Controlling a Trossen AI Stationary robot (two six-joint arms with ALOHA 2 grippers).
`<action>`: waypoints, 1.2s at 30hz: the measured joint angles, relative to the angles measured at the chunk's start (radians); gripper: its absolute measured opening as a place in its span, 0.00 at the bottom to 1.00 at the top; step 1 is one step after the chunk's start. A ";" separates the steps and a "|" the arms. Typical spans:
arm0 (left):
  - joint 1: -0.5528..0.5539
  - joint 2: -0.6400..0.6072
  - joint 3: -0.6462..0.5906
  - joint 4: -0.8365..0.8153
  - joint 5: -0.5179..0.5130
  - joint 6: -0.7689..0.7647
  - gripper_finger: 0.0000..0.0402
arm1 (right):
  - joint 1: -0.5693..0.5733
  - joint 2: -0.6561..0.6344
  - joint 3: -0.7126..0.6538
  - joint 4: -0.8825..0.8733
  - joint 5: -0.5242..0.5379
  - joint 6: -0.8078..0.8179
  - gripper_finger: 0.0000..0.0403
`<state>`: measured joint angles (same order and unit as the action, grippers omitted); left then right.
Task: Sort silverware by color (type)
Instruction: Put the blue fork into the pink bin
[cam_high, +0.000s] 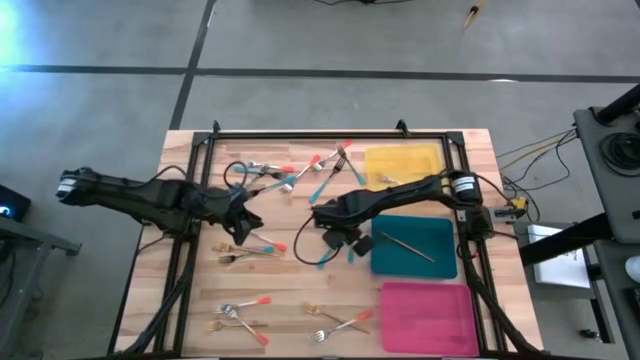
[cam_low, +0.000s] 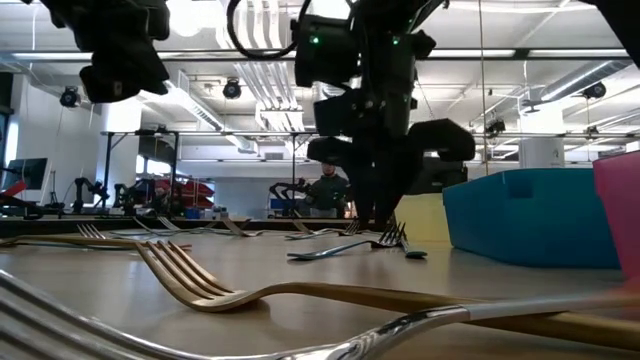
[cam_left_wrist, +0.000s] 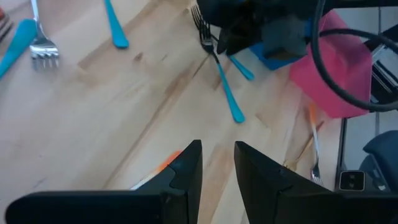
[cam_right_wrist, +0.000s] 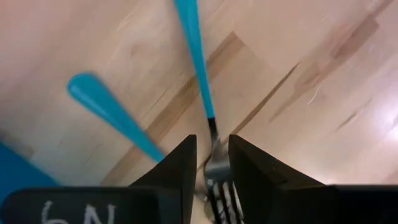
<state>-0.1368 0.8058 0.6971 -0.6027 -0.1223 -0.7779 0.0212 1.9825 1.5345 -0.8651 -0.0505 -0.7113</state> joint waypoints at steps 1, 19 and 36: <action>0.000 -0.010 0.000 -0.002 0.000 0.008 0.19 | 0.000 0.009 0.000 0.010 0.000 -0.003 0.21; 0.001 -0.055 0.000 -0.060 -0.052 0.037 0.19 | 0.003 0.089 0.003 0.035 0.006 0.111 0.03; 0.001 -0.056 0.000 -0.061 -0.116 0.044 0.19 | -0.009 0.044 0.362 -0.187 0.214 0.247 0.02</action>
<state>-0.1360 0.7502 0.6971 -0.6636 -0.2382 -0.7338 0.0119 2.0267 1.8962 -1.0518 0.1631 -0.4643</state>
